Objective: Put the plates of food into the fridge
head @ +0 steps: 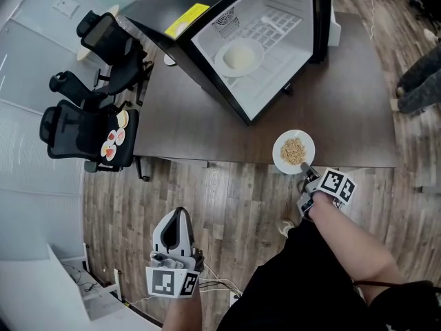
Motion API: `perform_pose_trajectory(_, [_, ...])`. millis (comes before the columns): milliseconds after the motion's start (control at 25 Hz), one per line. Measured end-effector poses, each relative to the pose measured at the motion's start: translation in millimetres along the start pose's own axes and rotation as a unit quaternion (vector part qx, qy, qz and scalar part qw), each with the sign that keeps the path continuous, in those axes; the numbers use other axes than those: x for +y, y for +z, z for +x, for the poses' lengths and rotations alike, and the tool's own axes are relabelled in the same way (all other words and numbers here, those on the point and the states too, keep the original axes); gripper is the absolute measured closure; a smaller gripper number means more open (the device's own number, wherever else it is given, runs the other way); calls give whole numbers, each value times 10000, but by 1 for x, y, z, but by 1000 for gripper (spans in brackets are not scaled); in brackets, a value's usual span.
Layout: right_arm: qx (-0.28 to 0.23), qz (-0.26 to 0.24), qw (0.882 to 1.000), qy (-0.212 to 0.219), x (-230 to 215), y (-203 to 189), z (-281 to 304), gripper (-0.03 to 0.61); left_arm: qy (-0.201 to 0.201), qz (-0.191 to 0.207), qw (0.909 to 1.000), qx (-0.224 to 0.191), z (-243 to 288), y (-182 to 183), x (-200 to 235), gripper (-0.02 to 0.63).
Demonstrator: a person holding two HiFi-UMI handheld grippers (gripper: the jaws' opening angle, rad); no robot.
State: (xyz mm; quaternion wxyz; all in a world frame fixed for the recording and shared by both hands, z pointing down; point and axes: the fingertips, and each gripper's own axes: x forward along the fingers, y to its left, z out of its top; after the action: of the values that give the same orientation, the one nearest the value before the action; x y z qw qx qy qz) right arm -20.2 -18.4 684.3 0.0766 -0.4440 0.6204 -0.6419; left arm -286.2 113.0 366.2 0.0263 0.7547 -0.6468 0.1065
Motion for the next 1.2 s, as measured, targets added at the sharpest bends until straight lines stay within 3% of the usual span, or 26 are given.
perform_pose_trajectory(400, [62, -99, 9999, 54, 16, 15, -1, 560, 90, -9, 9998, -177, 12, 16, 5, 611])
perform_pose_trajectory(1200, [-90, -462, 9978, 470, 98, 110, 9, 560, -85, -44, 9985, -548, 72, 68, -2, 611])
